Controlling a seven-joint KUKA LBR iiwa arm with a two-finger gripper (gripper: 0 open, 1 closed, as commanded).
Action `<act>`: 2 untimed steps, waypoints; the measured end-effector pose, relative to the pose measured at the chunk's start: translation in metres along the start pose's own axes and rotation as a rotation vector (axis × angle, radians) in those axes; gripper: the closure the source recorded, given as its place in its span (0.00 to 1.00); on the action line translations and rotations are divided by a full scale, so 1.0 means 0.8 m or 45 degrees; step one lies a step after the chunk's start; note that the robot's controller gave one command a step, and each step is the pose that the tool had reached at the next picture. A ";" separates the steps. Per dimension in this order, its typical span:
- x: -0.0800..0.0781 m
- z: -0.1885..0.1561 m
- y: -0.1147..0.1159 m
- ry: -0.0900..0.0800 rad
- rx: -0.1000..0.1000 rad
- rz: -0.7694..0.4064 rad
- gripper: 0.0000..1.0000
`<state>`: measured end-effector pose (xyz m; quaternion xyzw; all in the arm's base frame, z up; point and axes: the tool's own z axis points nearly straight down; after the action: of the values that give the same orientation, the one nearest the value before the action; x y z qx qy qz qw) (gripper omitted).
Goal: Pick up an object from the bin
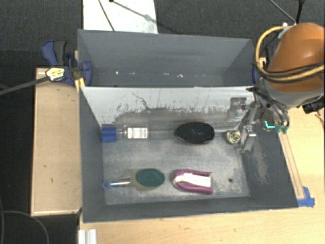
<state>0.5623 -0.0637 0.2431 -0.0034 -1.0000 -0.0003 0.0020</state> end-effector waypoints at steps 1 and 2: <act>0.048 0.091 0.094 0.001 -0.003 0.298 0.00; -0.033 0.165 0.064 -0.010 0.000 0.427 0.00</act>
Offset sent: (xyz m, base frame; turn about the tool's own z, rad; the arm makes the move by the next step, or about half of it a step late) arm -0.0367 0.0726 -0.0704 0.2391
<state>0.5888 -0.0129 0.1113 -0.1703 -0.9854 0.0000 -0.0018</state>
